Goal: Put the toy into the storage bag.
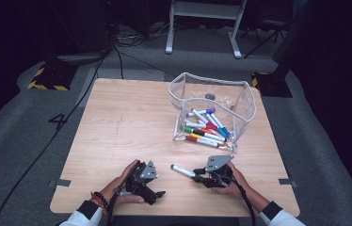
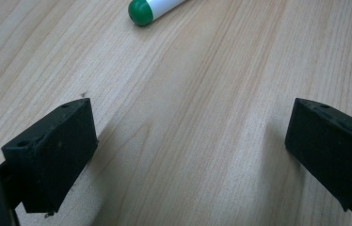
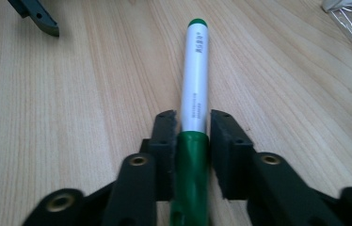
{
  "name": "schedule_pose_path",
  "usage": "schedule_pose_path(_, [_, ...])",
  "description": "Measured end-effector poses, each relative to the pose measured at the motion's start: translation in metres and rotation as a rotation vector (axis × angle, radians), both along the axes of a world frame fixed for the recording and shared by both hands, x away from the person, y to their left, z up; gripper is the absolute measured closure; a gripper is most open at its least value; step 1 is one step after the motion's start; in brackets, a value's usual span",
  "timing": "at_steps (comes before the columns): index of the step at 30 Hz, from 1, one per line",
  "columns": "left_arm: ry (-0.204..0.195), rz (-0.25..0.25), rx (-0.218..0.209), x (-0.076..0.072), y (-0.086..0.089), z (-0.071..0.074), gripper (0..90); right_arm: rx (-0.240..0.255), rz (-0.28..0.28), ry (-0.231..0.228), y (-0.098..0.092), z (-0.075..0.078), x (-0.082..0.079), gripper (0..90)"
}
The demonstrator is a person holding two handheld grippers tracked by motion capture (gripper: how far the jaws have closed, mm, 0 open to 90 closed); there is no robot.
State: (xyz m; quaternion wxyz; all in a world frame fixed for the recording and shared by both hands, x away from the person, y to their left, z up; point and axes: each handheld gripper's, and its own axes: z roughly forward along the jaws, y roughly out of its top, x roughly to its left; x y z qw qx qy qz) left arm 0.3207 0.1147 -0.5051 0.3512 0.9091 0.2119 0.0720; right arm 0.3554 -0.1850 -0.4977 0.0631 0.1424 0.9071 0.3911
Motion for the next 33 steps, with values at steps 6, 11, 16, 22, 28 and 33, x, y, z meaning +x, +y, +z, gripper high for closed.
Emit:
schedule_pose_path(6, [0.000,0.001,-0.001,0.000,0.000,0.000,2.9,-0.011,0.020,-0.001,-0.001,0.001,0.001,74.5])
schedule_pose_path(11, [0.001,-0.001,-0.001,0.000,0.000,0.000,2.9,-0.048,0.021,-0.032,-0.004,0.005,0.001,74.7])
schedule_pose_path(16, [0.001,-0.001,-0.001,0.000,0.000,0.000,2.9,-0.050,0.016,-0.068,-0.009,0.015,0.002,74.7])
schedule_pose_path(22, [0.001,0.000,0.000,0.000,0.000,0.000,2.9,-0.019,-0.005,-0.117,-0.019,0.033,0.003,74.7])
schedule_pose_path(28, [0.001,0.000,-0.002,0.000,0.000,0.000,2.9,-0.019,-0.009,-0.164,-0.024,0.050,0.005,74.7])
schedule_pose_path(33, [0.000,-0.001,-0.001,0.000,0.000,0.000,2.9,0.015,-0.022,-0.208,-0.029,0.073,0.007,74.8])
